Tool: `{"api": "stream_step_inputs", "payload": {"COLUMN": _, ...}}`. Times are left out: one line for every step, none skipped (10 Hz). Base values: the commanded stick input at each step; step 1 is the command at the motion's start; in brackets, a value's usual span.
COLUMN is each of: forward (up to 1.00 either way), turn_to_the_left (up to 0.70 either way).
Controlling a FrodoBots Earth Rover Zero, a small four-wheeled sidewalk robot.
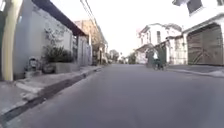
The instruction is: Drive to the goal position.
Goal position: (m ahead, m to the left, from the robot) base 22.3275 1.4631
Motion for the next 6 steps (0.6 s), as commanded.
{"api": "stream_step_inputs", "payload": {"forward": 1.00, "turn_to_the_left": -0.33}}
{"api": "stream_step_inputs", "payload": {"forward": 1.00, "turn_to_the_left": -0.13}}
{"api": "stream_step_inputs", "payload": {"forward": 1.00, "turn_to_the_left": -0.02}}
{"api": "stream_step_inputs", "payload": {"forward": 1.00, "turn_to_the_left": 0.01}}
{"api": "stream_step_inputs", "payload": {"forward": 1.00, "turn_to_the_left": 0.01}}
{"api": "stream_step_inputs", "payload": {"forward": 1.00, "turn_to_the_left": 0.01}}
